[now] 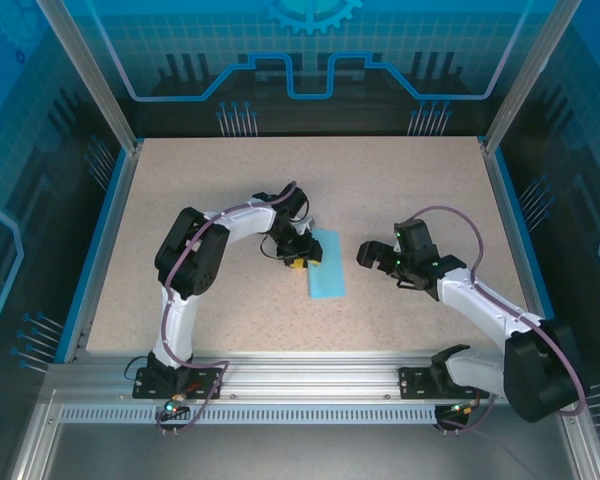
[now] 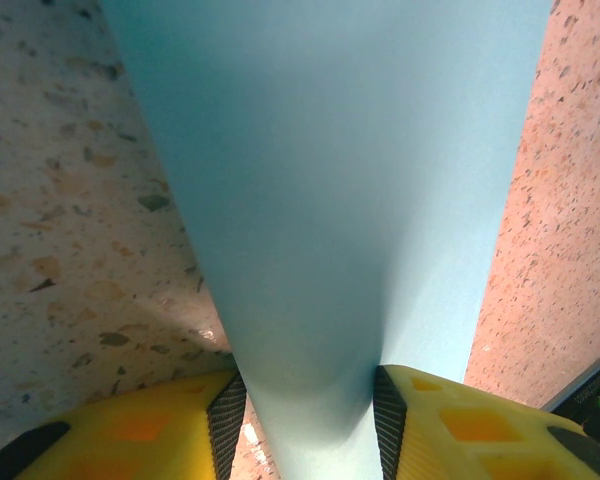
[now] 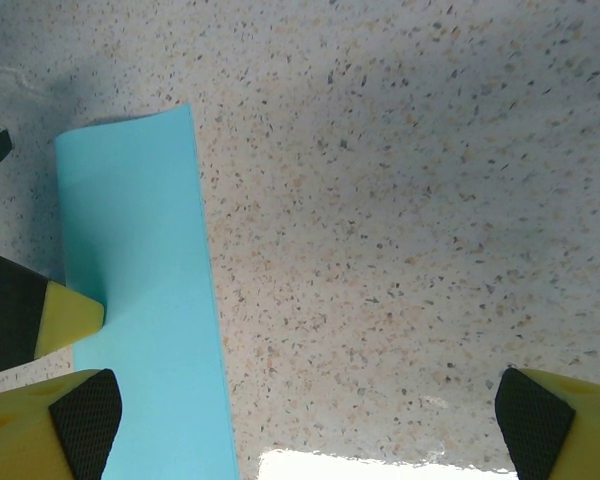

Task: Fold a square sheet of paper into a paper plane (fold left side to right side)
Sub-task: Hold the square sheet of paper at the center of the table.

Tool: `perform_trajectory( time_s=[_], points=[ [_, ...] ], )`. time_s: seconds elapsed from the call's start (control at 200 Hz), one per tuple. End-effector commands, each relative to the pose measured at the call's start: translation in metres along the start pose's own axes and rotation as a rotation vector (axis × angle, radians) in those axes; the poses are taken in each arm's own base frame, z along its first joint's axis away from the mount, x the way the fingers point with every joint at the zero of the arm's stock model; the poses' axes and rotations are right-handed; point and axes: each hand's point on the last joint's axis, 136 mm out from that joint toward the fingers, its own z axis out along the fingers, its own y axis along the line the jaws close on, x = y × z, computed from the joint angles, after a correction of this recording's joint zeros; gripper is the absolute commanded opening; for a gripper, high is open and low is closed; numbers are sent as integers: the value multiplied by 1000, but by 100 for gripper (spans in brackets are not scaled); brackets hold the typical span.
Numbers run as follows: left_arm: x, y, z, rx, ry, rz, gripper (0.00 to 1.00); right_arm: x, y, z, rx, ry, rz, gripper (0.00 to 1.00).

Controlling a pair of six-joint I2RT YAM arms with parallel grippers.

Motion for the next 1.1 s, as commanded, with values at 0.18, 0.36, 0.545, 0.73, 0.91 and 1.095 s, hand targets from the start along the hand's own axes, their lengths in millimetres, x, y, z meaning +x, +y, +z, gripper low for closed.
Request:
perform_trajectory(
  time_s=[0.18, 0.36, 0.545, 0.73, 0.91, 1.095],
  points=[
    [12, 20, 39, -70, 63, -11, 43, 8, 14, 11, -47, 56, -9, 98],
    [13, 22, 41, -73, 69, -20, 43, 8, 17, 13, -45, 59, -14, 98],
    [13, 22, 42, -73, 72, -22, 43, 10, 22, 15, -55, 76, -30, 95],
    [13, 22, 42, -73, 72, -19, 44, 17, 38, 25, -119, 132, -53, 74],
    [13, 22, 41, -74, 74, -20, 44, 22, 53, 35, -161, 181, -76, 50],
    [14, 22, 41, -74, 75, -21, 44, 30, 64, 47, -184, 234, -87, 26]
  ],
)
